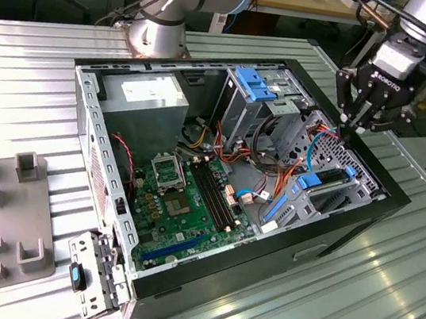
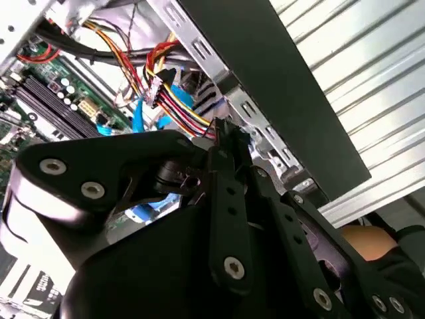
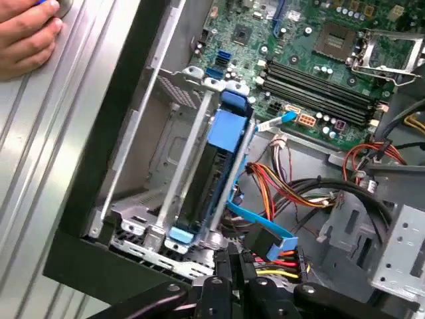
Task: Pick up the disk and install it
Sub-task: 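Insert the first disk wire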
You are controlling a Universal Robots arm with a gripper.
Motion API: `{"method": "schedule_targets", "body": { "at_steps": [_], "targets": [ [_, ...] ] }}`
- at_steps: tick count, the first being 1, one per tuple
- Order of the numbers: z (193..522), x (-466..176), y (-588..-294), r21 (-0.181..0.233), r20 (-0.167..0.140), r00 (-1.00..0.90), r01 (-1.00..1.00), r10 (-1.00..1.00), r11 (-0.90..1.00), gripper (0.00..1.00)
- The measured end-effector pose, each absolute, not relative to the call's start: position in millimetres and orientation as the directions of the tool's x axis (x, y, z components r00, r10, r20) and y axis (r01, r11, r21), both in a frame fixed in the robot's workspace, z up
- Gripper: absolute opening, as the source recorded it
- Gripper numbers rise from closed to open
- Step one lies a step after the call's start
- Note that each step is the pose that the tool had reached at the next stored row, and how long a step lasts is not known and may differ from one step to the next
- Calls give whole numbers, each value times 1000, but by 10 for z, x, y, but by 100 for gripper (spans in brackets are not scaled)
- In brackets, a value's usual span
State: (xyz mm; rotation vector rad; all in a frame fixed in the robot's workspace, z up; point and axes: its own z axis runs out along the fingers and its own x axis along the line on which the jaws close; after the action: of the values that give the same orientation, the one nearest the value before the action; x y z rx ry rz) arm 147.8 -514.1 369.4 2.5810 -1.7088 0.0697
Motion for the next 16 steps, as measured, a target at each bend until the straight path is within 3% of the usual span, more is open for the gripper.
{"method": "schedule_targets", "body": {
  "at_steps": [1, 2, 16],
  "targets": [
    [3657, 1463, -5292, -22, 77, 380, -924, -922, -383, 17],
    [3656, 1459, -5290, -32, 82, 376, -925, -923, -379, 17],
    [3653, 1448, -5289, -32, 82, 150, -988, -985, -153, 17]
  ]
}}
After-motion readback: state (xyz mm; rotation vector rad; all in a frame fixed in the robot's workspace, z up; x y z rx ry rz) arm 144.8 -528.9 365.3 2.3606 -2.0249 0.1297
